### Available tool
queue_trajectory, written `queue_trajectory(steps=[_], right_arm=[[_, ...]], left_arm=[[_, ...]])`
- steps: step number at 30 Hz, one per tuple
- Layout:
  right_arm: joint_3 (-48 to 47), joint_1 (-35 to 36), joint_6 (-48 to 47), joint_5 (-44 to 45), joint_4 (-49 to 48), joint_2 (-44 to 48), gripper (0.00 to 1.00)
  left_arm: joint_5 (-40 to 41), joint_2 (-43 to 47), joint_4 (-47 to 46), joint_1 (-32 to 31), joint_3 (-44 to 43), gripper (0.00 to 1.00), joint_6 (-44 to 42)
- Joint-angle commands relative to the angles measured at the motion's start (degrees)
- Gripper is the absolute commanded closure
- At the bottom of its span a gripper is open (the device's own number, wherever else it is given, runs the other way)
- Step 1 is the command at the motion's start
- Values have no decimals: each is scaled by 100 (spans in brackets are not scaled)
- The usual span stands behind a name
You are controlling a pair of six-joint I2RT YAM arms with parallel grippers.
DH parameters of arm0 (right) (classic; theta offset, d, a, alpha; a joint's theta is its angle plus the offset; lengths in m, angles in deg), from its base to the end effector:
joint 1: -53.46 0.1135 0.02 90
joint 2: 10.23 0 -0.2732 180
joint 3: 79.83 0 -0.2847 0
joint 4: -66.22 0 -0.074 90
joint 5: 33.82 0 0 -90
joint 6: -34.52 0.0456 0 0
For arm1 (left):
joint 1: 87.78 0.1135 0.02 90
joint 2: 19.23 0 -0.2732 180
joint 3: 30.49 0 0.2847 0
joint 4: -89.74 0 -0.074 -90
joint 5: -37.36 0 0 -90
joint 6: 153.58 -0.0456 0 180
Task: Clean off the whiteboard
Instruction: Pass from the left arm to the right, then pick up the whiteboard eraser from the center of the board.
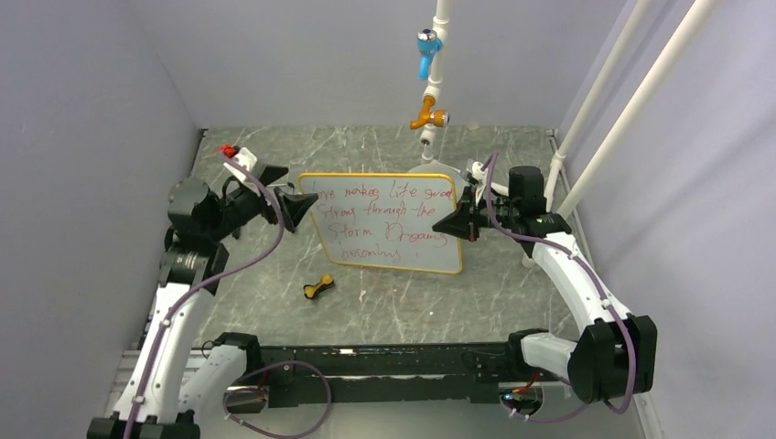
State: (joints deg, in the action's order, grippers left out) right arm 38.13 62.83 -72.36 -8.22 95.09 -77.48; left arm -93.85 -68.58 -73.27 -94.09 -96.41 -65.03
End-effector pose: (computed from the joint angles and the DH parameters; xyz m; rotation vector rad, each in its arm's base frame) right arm 0.2651 0.0854 0.2871 -1.0321 1.6771 1.1087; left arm 0.2186 -0.0544 0.4012 0.6645 1.4686 -0.6308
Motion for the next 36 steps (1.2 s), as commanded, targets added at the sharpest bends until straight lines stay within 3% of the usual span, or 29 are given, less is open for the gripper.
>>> queue_trajectory(steps=[1, 5, 8, 13, 18, 21, 26, 36], right_arm=[[30, 10, 486, 332, 101, 283, 100], [53, 0, 550, 505, 127, 253, 100], [30, -7, 519, 555, 165, 245, 100], [-35, -41, 450, 513, 256, 190, 100], [-44, -82, 376, 508, 304, 115, 100], [-66, -105, 318, 530, 361, 52, 100], [-102, -258, 256, 522, 456, 59, 100], [-85, -455, 240, 435, 465, 34, 100]], left_arm=[[1043, 366, 766, 42, 537, 1, 1803], [1312, 610, 1557, -223, 1163, 4, 2154], [2911, 672, 2173, -1314, 1312, 4, 2121], [4848, -86, 3148, -2491, 1157, 13, 2374], [4773, -1371, 3083, -3061, 1110, 28, 2097], [4682, -2018, 2985, -3079, 1001, 33, 1918], [4783, -2300, 2756, -3082, 1017, 35, 1757], [4605, -2783, 2572, -3034, 1198, 51, 1727]])
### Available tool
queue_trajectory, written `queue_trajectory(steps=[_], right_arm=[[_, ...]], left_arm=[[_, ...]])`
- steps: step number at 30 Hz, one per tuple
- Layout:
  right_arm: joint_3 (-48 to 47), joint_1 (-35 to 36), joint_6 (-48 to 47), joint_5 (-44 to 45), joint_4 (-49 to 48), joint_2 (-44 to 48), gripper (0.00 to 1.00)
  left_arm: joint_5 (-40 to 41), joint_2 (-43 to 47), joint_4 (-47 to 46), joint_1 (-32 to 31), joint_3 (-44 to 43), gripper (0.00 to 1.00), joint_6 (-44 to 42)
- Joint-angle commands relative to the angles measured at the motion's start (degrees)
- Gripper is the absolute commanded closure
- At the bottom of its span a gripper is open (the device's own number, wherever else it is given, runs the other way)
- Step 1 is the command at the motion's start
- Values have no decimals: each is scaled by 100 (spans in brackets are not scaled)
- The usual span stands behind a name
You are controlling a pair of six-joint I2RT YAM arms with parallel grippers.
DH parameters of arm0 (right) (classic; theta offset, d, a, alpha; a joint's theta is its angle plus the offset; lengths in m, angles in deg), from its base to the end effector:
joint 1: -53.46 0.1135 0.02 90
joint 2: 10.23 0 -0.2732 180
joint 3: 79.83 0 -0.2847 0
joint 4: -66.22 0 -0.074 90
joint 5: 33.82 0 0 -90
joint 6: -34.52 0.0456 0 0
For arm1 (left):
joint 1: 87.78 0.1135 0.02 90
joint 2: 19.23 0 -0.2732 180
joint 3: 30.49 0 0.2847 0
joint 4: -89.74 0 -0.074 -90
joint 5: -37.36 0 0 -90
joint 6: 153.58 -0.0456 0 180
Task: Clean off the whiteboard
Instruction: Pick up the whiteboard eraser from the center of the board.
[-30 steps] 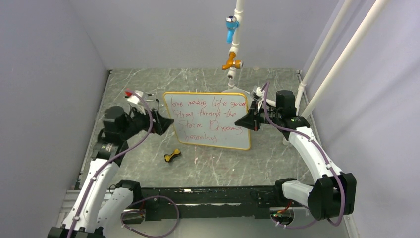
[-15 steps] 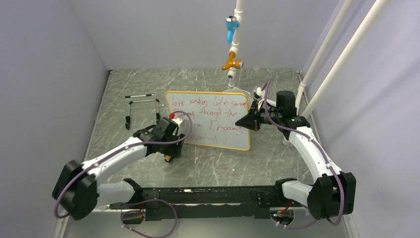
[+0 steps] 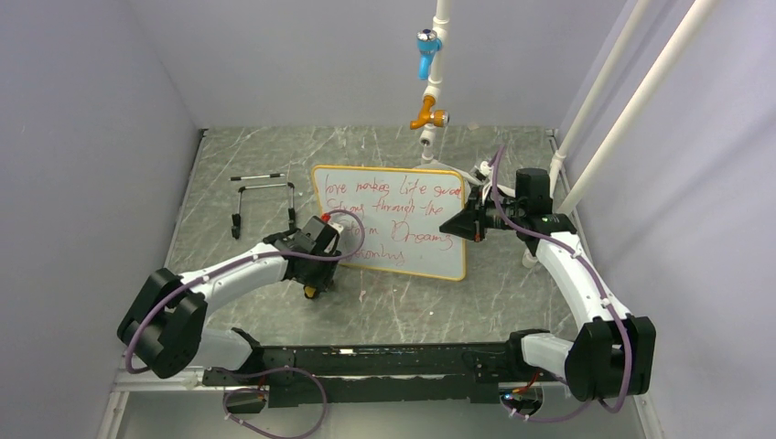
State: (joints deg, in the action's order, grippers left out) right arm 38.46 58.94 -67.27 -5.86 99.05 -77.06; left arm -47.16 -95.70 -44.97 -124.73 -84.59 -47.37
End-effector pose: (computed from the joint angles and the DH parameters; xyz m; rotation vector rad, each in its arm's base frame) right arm 0.2662 0.0660 0.2806 -0.8576 1.8394 1.1169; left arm 0.2142 -0.1557 0.1603 0.4691 2.7079 -0.1252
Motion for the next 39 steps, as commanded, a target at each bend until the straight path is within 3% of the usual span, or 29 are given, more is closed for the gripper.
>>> queue_trajectory(steps=[1, 6, 18, 19, 20, 21, 24, 29, 35, 39], right_arm=[[-120, -76, -270, 193, 71, -12, 100], [-118, -107, -284, 192, 81, -39, 100], [-118, -144, -288, 144, 80, -43, 100], [-122, -149, -280, 137, 86, -52, 100], [-132, -146, -300, 133, 104, -66, 100], [-141, -148, -325, 131, 123, -77, 100], [-152, -145, -368, 144, 171, -85, 100], [-150, -144, -551, 86, 332, -80, 100], [-171, -46, -610, -30, 413, -159, 100], [-161, 93, -577, -13, 351, -178, 100]], left_arm=[[-98, -93, -294, 63, 30, 53, -31], [-270, -115, -343, 158, 96, 61, 10], [-395, -200, -402, 248, 395, 62, 493], [-391, -204, -414, 252, 404, 67, 505], [-363, -184, -420, 252, 405, 88, 525], [-295, -154, -404, 264, 403, 96, 553], [-135, 141, -338, 269, 426, 100, 573], [-147, 1603, -810, 275, 815, 100, 566], [279, 4351, -2571, 322, 1650, 100, 607], [816, 4666, -3936, 400, 1750, 100, 297]])
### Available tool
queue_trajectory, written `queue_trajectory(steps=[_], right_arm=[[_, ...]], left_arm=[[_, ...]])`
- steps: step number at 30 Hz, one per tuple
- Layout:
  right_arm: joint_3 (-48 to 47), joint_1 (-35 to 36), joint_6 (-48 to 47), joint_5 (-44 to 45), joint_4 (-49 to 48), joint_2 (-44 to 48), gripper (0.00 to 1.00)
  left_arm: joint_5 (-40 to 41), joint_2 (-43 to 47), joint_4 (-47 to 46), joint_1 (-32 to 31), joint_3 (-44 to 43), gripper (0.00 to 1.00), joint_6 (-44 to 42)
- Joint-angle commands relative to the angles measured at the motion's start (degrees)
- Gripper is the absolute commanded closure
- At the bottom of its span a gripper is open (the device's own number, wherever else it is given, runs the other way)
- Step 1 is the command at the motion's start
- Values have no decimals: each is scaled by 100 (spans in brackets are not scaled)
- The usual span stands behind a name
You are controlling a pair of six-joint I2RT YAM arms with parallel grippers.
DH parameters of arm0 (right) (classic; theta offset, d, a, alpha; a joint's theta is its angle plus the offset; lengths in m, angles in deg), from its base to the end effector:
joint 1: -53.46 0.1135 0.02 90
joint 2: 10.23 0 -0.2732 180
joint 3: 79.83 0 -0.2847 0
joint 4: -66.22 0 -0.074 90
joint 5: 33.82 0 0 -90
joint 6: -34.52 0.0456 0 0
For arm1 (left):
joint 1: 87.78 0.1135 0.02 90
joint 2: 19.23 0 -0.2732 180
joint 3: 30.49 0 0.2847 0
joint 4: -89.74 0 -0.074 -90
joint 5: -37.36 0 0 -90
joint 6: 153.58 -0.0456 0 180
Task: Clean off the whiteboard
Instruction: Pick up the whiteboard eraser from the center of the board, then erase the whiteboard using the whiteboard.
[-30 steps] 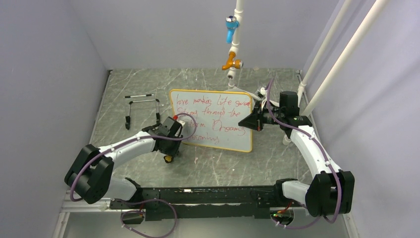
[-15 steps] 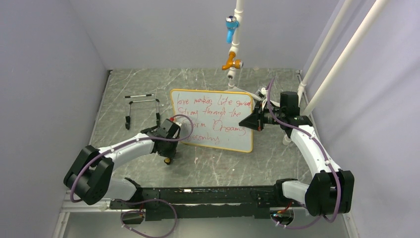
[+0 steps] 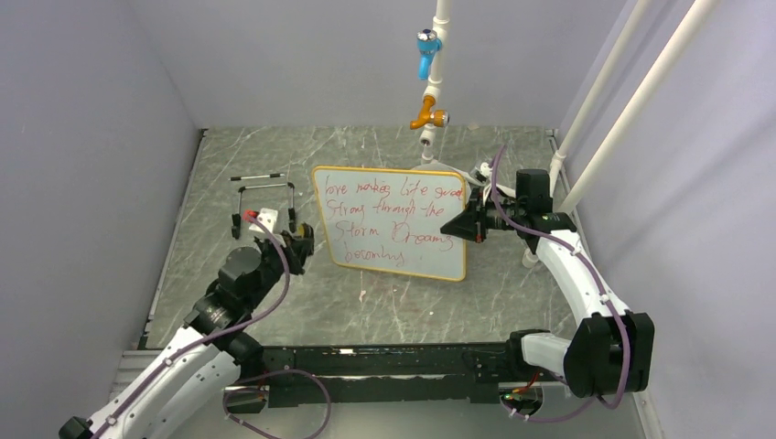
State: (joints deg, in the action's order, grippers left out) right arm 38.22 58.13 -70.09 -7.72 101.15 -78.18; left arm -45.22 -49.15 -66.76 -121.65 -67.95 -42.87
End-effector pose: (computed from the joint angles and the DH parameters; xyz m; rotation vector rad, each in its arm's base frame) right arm 0.2674 0.0629 0.2753 -0.8780 1.8383 1.1399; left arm 0.1528 -0.0955 0.2543 0.1241 1.8780 -0.5416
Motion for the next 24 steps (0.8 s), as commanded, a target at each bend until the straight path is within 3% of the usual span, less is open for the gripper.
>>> queue_trajectory(steps=[1, 10, 16, 24], right_arm=[[-149, 209, -295, 184, 141, -76, 100], [-129, 337, -264, 248, 99, 6, 100], [-150, 351, -257, 237, 114, -8, 100], [-164, 362, -260, 236, 114, 6, 100]], left_arm=[[624, -208, -1912, 114, -18, 100, -245], [768, -2439, -2762, 134, -1207, 100, -623], [1127, -3027, -2693, 193, -1674, 100, -727], [800, -3435, -2578, 728, -1925, 100, -507]])
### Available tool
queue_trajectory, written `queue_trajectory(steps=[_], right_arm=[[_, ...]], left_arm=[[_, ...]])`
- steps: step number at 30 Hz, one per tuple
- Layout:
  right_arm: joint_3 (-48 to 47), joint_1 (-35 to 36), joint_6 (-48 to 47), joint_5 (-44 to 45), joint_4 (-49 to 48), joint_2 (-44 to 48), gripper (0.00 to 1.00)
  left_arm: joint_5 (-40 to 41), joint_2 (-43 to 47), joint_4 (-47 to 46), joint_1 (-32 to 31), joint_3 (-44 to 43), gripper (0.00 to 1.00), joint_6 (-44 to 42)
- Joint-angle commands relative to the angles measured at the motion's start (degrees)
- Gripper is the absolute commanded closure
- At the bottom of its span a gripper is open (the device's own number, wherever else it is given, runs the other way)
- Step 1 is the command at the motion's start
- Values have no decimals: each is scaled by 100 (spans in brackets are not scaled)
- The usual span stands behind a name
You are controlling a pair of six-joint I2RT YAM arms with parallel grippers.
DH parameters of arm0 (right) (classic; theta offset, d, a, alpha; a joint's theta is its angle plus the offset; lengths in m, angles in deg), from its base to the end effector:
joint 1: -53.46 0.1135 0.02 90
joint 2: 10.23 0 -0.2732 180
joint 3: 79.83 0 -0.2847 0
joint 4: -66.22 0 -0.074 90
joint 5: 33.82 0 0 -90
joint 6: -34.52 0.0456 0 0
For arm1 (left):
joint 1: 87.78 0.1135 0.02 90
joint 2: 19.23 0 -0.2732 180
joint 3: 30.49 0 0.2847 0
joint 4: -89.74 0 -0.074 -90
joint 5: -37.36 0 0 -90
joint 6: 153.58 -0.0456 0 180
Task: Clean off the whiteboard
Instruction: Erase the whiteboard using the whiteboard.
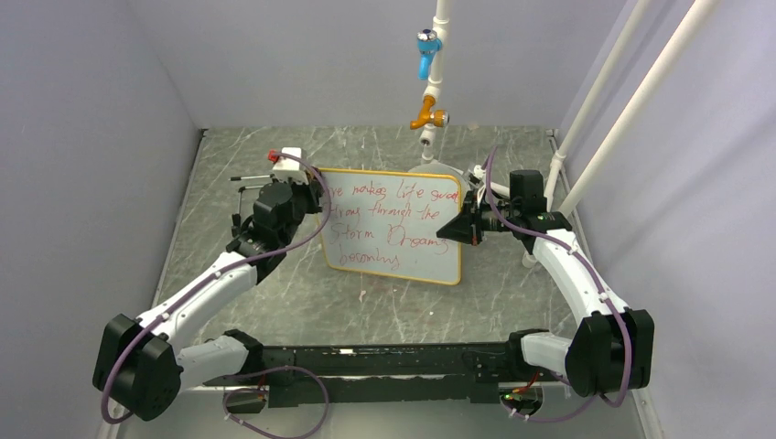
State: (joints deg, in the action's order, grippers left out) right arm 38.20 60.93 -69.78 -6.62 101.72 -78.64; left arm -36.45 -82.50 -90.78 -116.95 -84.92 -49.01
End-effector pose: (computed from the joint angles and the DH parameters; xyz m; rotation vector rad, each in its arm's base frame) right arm 0.2653 0.0757 0.2722 -0.9100 1.8567 1.1627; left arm 0.2638 -0.1327 0.2967 0.0087 1.7209 -0.3245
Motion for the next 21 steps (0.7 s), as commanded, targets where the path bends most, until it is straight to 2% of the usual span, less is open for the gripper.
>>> queue_trajectory(steps=[1, 8, 11, 16, 21], right_arm=[[-162, 80, -296, 126, 56, 47, 100], [-170, 119, -314, 114, 75, 10, 100], [-170, 132, -318, 119, 75, -6, 100], [-188, 154, -335, 134, 90, -63, 100], [-180, 161, -345, 165, 92, -37, 100]], left_arm=[[-169, -122, -144, 296, -223, 100, 127], [-1437, -220, -359, 336, 67, 100, 306], [-1694, -197, -536, 265, 234, 100, 433], [-1639, -264, -334, 158, -17, 100, 472], [-925, -306, 56, 274, -479, 100, 424]])
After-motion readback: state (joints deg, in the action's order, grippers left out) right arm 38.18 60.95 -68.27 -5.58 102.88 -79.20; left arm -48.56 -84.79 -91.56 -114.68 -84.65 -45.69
